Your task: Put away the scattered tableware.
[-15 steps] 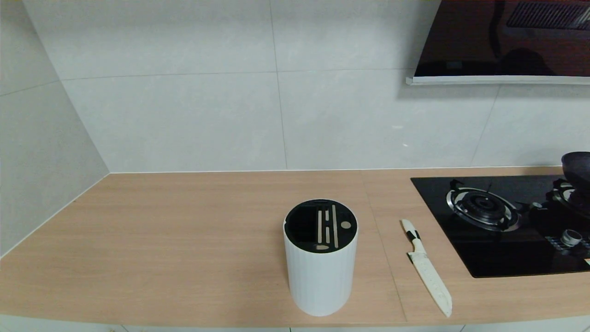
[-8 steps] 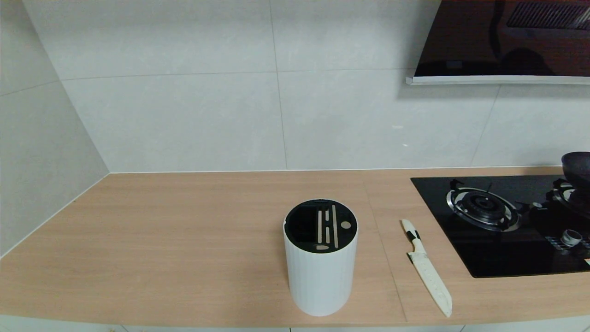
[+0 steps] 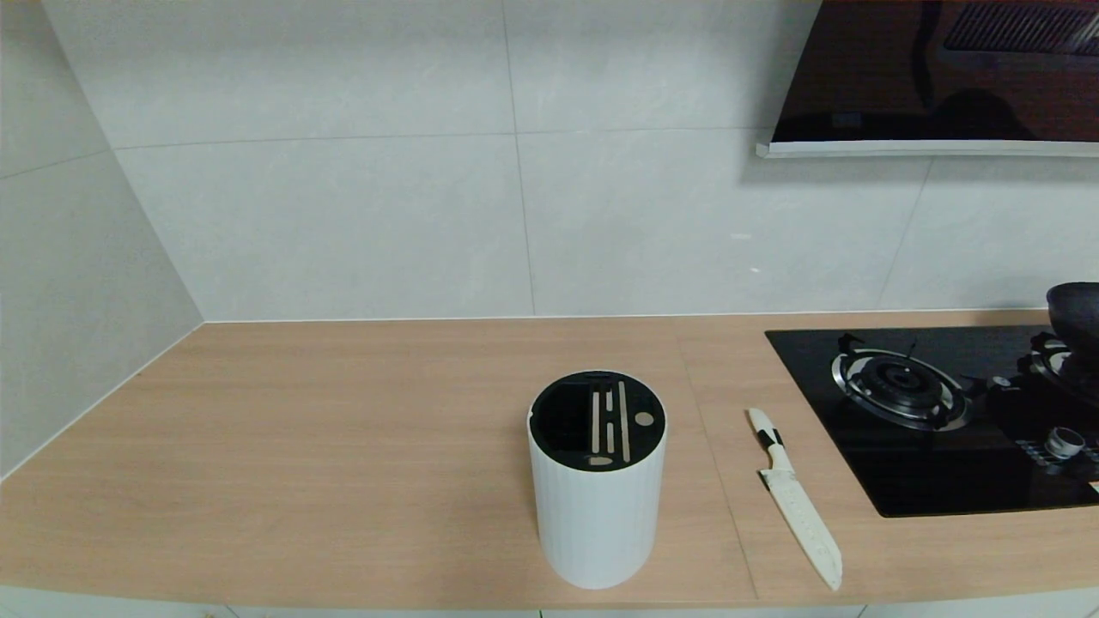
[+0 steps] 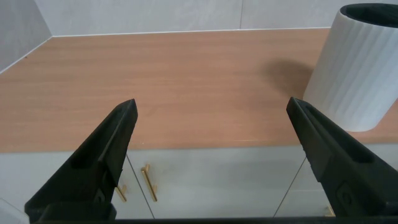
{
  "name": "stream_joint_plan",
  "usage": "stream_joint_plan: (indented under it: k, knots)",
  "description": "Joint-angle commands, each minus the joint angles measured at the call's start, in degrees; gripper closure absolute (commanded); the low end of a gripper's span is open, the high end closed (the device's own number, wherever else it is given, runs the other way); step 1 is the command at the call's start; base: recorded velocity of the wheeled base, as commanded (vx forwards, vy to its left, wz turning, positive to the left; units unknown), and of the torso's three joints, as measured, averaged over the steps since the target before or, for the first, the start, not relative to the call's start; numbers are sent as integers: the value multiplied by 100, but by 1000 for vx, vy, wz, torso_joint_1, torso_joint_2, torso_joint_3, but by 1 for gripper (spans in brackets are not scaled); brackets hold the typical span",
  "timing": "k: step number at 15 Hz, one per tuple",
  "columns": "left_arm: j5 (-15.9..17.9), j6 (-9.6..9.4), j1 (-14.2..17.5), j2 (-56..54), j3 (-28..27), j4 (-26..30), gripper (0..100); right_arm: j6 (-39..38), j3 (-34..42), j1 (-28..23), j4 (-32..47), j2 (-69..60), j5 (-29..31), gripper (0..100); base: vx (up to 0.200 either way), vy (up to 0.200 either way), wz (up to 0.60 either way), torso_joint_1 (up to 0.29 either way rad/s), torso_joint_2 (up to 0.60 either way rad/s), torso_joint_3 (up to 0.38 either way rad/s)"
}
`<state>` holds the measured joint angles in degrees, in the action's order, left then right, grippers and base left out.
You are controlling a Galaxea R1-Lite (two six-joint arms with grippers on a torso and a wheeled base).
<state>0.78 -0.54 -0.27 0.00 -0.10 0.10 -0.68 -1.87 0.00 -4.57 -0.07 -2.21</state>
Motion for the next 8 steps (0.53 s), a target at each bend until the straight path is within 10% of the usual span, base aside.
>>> stream_joint_plan:
  k: [1, 8]
  knots:
    - [1, 1, 0, 0, 1, -1, 0, -46, -262, 0, 9, 42, -184, 0, 0, 0, 0, 0, 0, 0]
    - [1, 1, 0, 0, 1, -1, 0, -55, -1255, 149, 782, 2108, -1300, 0, 0, 0, 0, 0, 0, 0]
